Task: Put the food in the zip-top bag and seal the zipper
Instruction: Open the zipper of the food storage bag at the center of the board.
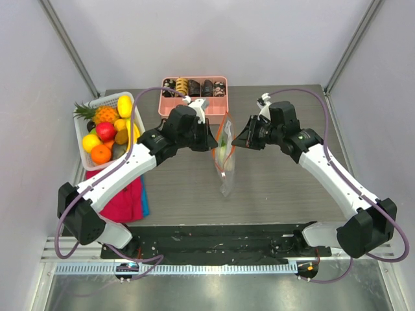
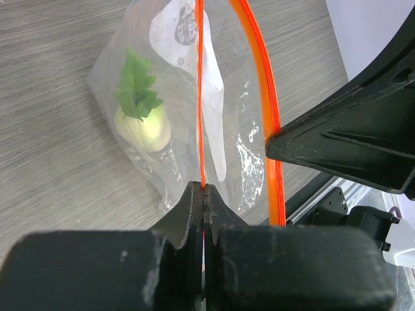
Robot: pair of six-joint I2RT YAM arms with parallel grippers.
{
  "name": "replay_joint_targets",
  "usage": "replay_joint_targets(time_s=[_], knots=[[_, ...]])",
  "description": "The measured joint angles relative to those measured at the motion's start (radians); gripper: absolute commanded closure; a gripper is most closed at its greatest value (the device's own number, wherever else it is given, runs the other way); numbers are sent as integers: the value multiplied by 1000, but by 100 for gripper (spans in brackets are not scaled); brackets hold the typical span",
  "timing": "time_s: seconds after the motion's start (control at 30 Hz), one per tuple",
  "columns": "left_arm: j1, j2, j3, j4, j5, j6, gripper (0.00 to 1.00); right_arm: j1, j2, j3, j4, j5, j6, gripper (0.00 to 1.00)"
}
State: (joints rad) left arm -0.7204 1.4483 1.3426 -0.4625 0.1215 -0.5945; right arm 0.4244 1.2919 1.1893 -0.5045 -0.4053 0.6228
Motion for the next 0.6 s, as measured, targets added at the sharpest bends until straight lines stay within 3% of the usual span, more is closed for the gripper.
replay_joint_targets(time_s=[0.07, 0.23, 0.47, 0.6], knots=[[0, -2, -1, 0, 0, 0, 100, 0, 0, 5, 1, -14, 3, 99], [5, -26, -18, -2, -3, 4, 100, -2, 2, 17, -2, -40, 6, 99], [109, -68, -23, -71, -9, 58, 100, -93, 1, 184, -172, -49, -89, 99], [131, -67, -46, -83, 16, 91, 100, -118, -41, 199, -207, -52, -108, 99]])
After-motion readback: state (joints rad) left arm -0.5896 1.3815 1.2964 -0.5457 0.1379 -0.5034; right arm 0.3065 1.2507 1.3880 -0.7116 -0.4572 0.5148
